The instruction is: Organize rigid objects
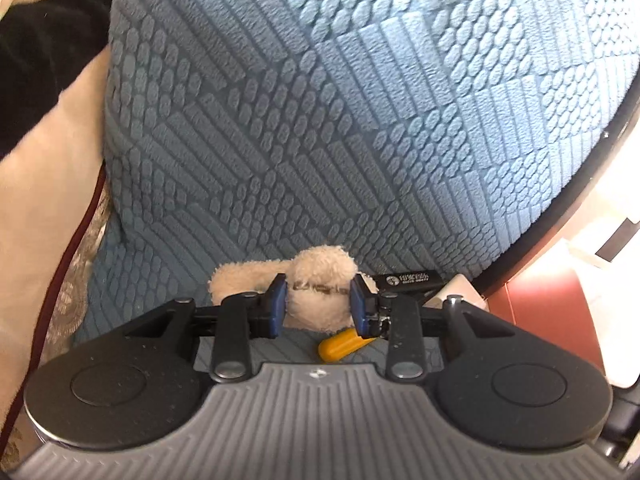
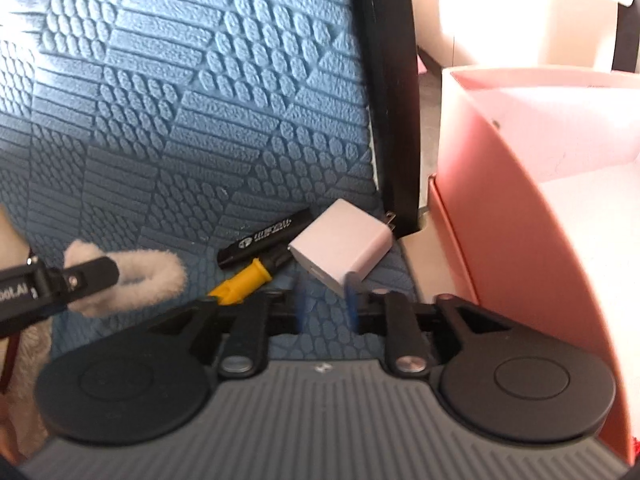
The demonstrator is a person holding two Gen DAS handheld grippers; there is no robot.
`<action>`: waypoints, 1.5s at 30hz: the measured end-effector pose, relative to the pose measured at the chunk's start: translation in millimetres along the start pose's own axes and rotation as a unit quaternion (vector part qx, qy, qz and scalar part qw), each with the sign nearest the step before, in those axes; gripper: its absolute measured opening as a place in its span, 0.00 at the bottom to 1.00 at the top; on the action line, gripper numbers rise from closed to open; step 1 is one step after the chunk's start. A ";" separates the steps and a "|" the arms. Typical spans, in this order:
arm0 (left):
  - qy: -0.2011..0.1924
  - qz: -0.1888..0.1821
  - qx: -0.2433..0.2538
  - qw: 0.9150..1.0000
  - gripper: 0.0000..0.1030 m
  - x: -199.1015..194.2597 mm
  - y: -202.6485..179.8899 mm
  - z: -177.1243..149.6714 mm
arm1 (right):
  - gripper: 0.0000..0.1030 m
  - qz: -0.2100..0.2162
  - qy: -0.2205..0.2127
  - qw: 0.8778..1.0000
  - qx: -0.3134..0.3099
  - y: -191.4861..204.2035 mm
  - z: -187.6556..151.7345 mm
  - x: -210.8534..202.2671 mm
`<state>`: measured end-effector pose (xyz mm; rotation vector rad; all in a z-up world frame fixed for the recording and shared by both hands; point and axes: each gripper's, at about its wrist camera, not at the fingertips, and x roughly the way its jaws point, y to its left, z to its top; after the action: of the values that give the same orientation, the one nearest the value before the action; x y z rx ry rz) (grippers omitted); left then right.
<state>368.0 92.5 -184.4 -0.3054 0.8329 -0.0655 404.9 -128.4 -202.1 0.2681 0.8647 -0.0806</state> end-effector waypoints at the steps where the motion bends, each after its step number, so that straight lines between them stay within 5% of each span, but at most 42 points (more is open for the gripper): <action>1: 0.002 -0.001 -0.003 1.000 0.36 0.3 1.1 -0.2 | 0.47 -0.007 -0.003 1.000 0.003 0.2 0.6 2.0; 3: 0.003 -0.001 -0.009 1.000 0.36 1.5 3.1 -0.3 | 0.57 -0.018 -0.007 1.000 0.016 -1.9 -2.6 2.7; 12: 0.006 -0.007 -0.021 1.000 0.36 4.7 5.4 1.2 | 0.59 -0.035 0.009 0.994 0.099 -22.1 13.1 35.9; 21: 0.004 -0.006 -0.032 0.999 0.36 7.5 9.3 1.4 | 0.65 -0.090 0.000 0.988 0.130 8.0 24.0 64.6; 34: 0.008 0.001 -0.050 0.999 0.36 -3.2 15.0 -14.5 | 0.59 -0.086 0.012 0.994 0.060 37.6 18.8 66.9; 45: 0.015 0.006 -0.029 0.999 0.36 -39.0 10.9 -51.4 | 0.57 -0.036 0.022 0.997 -0.057 57.4 -37.3 1.7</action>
<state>303.3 97.4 -192.1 -0.3557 0.8670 -0.0349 388.6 -63.1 -214.9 0.1328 0.9195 -0.0935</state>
